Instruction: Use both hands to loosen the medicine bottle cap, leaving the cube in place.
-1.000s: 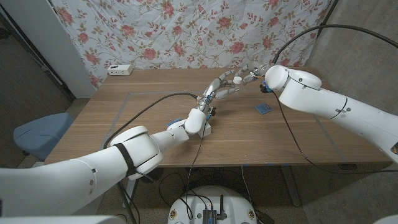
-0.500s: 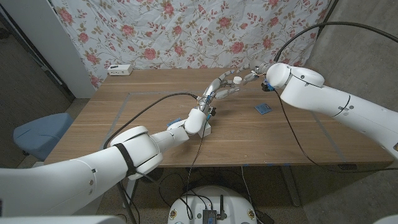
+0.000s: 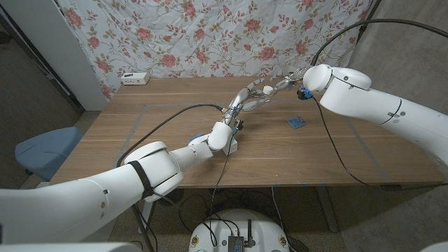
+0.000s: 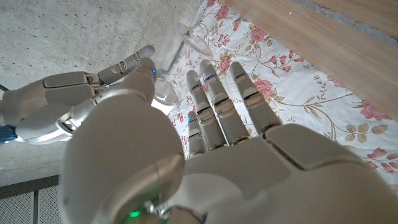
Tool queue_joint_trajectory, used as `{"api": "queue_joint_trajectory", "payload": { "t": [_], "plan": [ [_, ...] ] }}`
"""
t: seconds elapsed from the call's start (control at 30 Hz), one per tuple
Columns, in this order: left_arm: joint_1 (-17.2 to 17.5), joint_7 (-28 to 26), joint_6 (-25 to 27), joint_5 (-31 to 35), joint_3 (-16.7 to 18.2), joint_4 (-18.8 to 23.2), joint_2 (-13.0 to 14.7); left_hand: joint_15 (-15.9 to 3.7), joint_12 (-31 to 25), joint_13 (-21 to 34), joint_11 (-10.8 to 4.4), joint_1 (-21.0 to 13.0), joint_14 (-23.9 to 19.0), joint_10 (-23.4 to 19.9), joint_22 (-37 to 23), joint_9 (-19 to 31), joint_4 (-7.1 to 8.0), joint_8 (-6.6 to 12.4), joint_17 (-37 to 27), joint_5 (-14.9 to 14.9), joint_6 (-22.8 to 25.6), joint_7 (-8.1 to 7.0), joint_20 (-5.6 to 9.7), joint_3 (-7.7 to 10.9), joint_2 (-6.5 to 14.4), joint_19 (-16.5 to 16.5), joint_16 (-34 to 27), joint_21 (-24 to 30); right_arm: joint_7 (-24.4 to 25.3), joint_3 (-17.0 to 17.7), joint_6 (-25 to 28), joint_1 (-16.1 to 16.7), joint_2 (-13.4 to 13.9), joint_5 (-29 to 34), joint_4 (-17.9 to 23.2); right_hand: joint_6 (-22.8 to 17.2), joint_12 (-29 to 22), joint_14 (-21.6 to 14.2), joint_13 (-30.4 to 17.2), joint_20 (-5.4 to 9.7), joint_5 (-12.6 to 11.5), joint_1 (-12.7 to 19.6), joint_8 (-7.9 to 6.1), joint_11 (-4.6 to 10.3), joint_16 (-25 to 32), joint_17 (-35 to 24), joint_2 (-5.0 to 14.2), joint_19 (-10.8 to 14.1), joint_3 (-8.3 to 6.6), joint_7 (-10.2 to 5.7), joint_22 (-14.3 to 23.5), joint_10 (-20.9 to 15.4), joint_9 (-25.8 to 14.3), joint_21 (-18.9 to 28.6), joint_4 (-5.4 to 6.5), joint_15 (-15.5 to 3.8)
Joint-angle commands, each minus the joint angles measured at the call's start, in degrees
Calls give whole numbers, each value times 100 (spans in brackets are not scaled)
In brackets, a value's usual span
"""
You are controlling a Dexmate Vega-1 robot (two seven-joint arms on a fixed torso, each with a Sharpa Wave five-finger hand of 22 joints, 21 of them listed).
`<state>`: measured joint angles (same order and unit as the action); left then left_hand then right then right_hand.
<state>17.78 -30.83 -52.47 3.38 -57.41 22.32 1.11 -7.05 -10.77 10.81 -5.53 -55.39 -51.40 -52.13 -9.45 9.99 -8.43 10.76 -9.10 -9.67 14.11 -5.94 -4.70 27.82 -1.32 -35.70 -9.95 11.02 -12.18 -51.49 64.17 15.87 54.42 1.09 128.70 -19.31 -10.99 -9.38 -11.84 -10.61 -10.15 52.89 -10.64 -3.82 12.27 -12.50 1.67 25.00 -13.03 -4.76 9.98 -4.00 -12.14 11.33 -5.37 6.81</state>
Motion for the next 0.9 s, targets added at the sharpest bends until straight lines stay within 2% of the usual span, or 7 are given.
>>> {"api": "queue_joint_trajectory", "payload": {
  "t": [0.03,0.1,0.27,0.5,0.6,0.73,0.9],
  "plan": [
    [5,-87,-56,64,-25,17,21,-476,-45,20,-206,4,-39,-248,-30,10,5,-12,-17,-50,-11,-36,-15,47,42,19,-1,-10,-319,-19,-431,-99,169,-51,-66,47,-52,51,-32,-184,-18,-459,-51,-132,-15,-12,-17,-93,171,126,13,27,-28,-33,182,226],
    [13,-113,-81,83,-24,25,29,-476,-44,20,-198,5,-39,-246,-31,10,6,-13,-16,-50,-12,-33,-15,51,44,16,0,-9,-295,67,-576,-9,176,-69,-94,61,-77,44,-34,-186,-15,-633,-61,-213,-7,-10,1,-107,227,162,13,-17,-32,-34,254,312],
    [39,-179,-135,144,-17,53,53,-481,-49,19,-224,3,-43,-259,-30,10,2,-9,-16,-51,-4,-40,-10,55,44,15,-2,-8,-294,181,-883,149,188,-20,-190,4,-101,31,-36,-188,-27,-839,-96,-231,-2,-2,-41,-109,311,271,14,-70,-36,-30,320,348],
    [81,-258,-208,229,13,96,89,-479,-45,20,-205,10,-41,-250,-31,10,3,-11,-16,-50,-7,-36,-13,56,39,18,0,-9,-307,325,-1165,358,181,84,-282,-55,-124,91,-45,-187,-9,-1296,-134,-375,-26,7,-53,-227,458,420,3,-130,-49,-70,491,512],
    [95,-274,-228,260,29,113,103,-475,-42,20,-182,13,-42,-241,-31,10,4,-12,-16,-50,-9,-35,-10,58,39,22,0,-11,-285,341,-1202,418,164,201,-288,-104,-130,128,-51,-180,-11,-1372,-152,-462,-50,28,-84,-323,485,530,-7,-146,-51,-94,488,548],
    [116,-287,-247,289,54,131,113,-479,-43,20,-246,9,-42,-244,-31,10,-4,-11,-17,-48,-6,-33,-7,56,29,22,-1,-11,-326,338,-1148,437,125,335,-288,-97,-134,129,-55,-174,-28,-1396,-148,-526,-55,41,-106,-357,493,629,-11,-159,-52,-96,472,549],
    [127,-286,-255,318,82,142,123,-485,-40,20,-177,13,-47,-236,-31,10,-1,-7,-19,-49,6,-35,-2,58,34,21,-4,-10,-348,349,-1082,465,89,467,-275,-324,-139,75,-64,-158,-74,-1450,-249,-550,-45,69,-164,-353,508,802,-15,-180,-86,-70,427,544]
  ]
}}
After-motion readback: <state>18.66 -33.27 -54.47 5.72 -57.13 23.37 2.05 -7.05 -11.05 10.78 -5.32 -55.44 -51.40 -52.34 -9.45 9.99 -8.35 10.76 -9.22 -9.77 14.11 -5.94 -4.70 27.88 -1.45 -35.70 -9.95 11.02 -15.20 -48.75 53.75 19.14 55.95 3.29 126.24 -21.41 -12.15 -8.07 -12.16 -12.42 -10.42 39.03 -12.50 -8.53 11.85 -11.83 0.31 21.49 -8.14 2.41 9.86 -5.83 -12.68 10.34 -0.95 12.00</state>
